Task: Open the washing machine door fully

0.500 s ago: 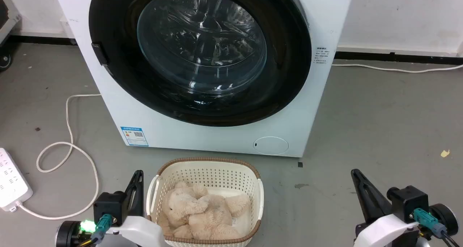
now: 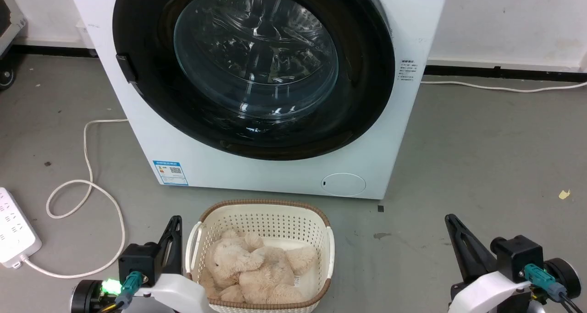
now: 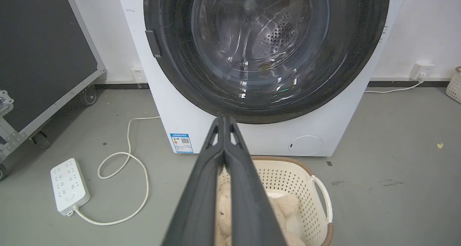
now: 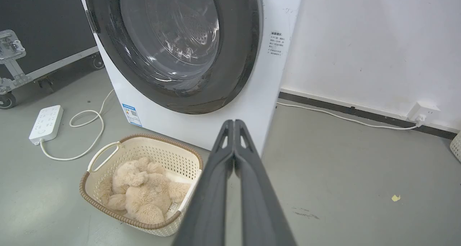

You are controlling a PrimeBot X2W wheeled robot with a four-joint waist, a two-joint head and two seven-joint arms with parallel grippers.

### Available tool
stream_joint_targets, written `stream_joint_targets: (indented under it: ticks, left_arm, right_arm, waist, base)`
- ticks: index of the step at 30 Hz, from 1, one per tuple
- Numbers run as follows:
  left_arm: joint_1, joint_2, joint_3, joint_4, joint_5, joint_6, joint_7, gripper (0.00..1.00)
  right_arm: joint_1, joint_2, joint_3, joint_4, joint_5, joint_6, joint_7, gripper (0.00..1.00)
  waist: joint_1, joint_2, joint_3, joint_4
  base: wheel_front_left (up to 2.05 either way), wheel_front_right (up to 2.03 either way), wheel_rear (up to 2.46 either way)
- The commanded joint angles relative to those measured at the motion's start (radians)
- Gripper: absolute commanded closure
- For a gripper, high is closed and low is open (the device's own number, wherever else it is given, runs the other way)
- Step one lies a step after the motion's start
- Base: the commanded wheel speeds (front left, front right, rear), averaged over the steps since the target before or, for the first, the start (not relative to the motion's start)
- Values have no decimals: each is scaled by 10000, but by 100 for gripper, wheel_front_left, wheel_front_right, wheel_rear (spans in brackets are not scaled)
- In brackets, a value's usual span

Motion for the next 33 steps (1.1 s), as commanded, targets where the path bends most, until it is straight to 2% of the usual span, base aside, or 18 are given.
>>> stream_joint_targets:
  ticks: [1, 33]
  left_arm:
    - [-149, 1, 1, -39, 28, 26, 3, 100]
    - [-149, 1, 1, -39, 28, 26, 3, 100]
  right_arm:
    - [-137, 49, -5, -49, -76, -13, 7, 100]
    - [-137, 49, -5, -49, -76, -13, 7, 100]
  waist:
    - [0, 0, 0, 0]
    - [0, 0, 0, 0]
  base:
    - [0, 0, 0]
    - [0, 0, 0]
